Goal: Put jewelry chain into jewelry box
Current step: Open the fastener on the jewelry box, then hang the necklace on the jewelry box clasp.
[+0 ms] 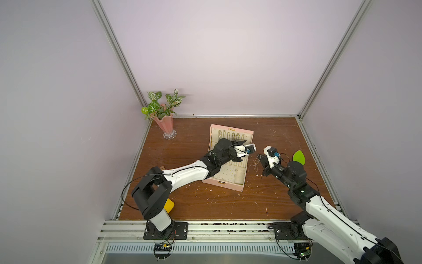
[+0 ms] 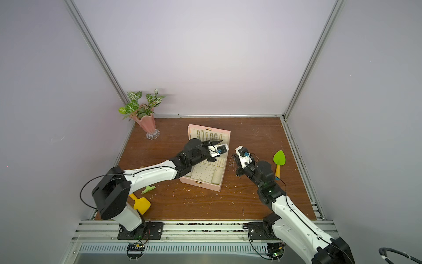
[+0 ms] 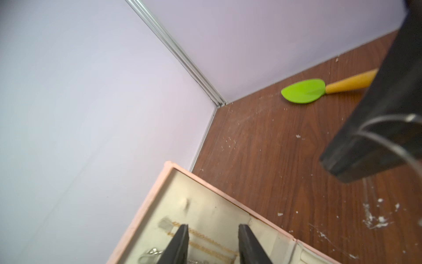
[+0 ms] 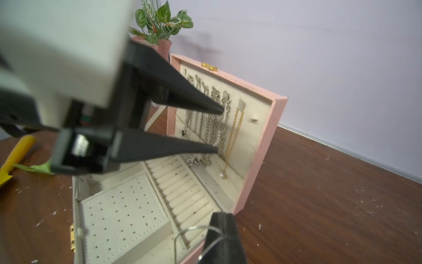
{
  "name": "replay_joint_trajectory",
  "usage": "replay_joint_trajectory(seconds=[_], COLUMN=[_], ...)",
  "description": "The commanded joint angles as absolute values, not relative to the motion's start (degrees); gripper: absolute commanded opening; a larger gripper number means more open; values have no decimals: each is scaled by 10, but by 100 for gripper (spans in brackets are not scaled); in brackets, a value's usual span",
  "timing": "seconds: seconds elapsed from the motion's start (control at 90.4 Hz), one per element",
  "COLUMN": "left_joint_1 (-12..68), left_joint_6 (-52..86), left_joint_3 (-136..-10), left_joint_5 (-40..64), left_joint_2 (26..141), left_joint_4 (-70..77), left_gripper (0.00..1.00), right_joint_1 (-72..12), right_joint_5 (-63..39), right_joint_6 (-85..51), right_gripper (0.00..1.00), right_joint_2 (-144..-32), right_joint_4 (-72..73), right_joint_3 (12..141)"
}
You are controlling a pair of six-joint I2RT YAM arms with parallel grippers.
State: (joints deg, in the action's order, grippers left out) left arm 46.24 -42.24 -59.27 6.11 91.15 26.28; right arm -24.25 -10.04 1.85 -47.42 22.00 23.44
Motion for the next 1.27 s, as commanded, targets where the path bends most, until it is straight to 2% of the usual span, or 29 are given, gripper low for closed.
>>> replay_joint_trajectory(seconds=[0.0, 0.221, 0.42, 0.774, 0.973, 1.261], left_joint_1=[437, 419, 416, 407, 400, 400], left_joint_6=[-327, -206, -73, -26, -25, -48], left_joint_3=[-568, -519, -503, -496, -502, -529], left_joint_5=[117, 152, 204, 214, 160, 143], left_joint_2=[866, 794, 801, 850, 876, 914], left_joint_4=[250, 280, 308, 343, 375, 391], left_gripper=[42, 49, 62, 74, 76, 73], right_joint_1=[-242, -265, -288, -324, -333, -336], right_joint_5=[-98, -74, -44, -1, 18, 25], right_joint_6=[10, 28, 32, 30, 23, 13], right_gripper=[1, 1, 0, 2, 2, 2], right_joint_2=[-484, -537, -602, -712, -750, -762], right_joint_4=[215, 178, 150, 85, 66, 56], right_joint_3=[279, 342, 409, 529, 570, 585])
